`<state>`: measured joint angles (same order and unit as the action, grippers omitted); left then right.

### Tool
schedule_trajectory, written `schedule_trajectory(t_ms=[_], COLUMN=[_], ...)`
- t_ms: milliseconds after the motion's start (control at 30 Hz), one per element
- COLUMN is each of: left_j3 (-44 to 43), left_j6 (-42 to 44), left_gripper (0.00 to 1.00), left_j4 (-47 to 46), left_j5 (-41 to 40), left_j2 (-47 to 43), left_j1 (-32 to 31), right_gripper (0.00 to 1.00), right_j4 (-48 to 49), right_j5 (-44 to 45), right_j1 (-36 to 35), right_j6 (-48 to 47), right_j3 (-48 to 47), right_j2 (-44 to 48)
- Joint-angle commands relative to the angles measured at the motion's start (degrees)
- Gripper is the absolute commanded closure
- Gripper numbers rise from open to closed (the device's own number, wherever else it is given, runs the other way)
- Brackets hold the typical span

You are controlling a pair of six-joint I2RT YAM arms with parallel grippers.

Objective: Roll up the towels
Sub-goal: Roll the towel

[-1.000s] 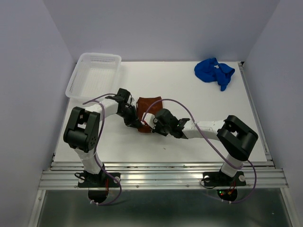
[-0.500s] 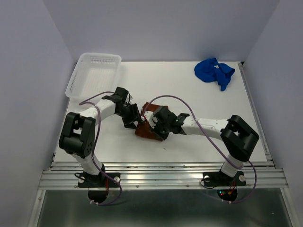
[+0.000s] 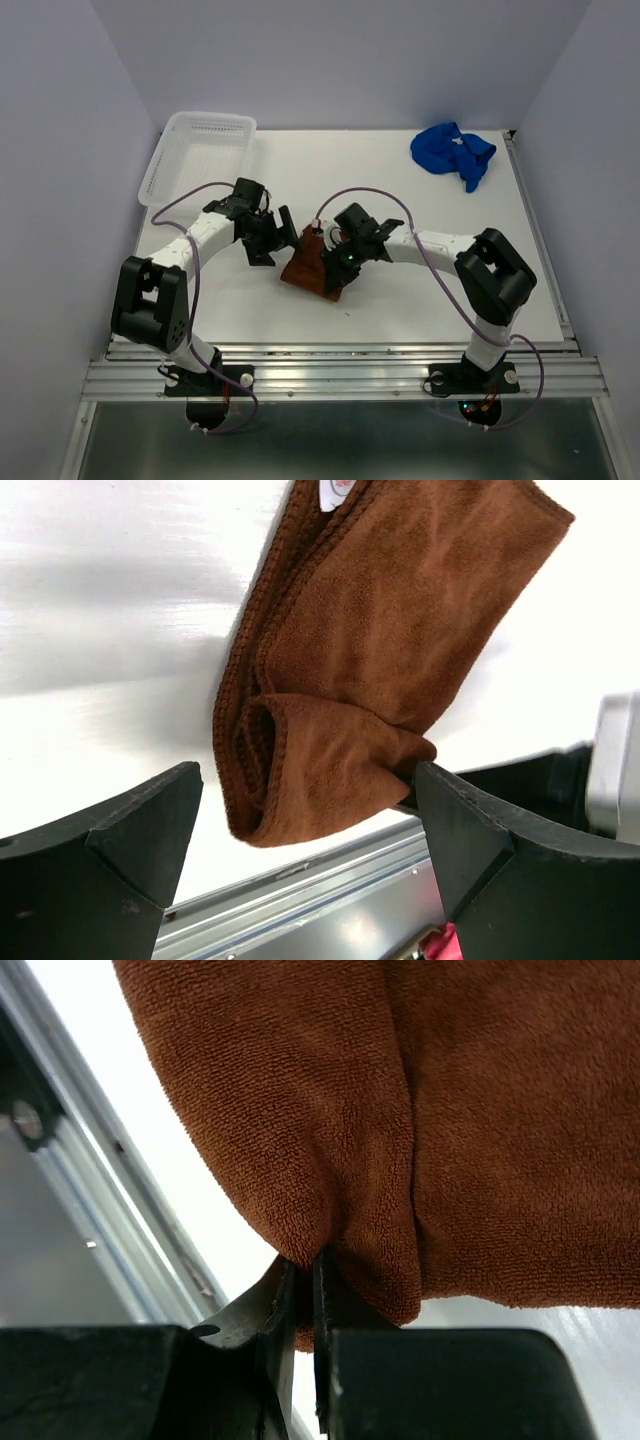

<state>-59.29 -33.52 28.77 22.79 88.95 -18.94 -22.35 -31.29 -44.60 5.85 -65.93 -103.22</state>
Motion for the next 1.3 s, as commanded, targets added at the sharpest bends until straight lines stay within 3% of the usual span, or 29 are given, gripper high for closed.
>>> schedule_trajectory(t_ms=[0,200,733,1267], left_j3=[-1.9,0.2,12.9,10.5], left_j6=[0.4,0.3,-1.1,-0.8], left_gripper=[0.01,0.01,0.01,0.06], left_j4=[0.2,-2.1,-16.3,-22.1], left_j5=[-3.2,-3.5,3.9,4.7], left_j2=[-5.2,-8.0,-12.2,-4.7], left_j1=[0.3,0.4,0.3,0.2], right_gripper=[0.99,0.99,0.99,0.99], right_j4=[-0.4,-0.2,-0.1,0.0], right_j5=[-10.8,-17.3,-23.1,-23.8], right_j1=[4.3,7.5,14.4,17.4], right_j6=[5.0,9.3,22.3,24.5], right_j3=[-2.4,-3.5,-8.2,-8.6], right_j2=[-1.6,-5.3,-13.0,-17.4])
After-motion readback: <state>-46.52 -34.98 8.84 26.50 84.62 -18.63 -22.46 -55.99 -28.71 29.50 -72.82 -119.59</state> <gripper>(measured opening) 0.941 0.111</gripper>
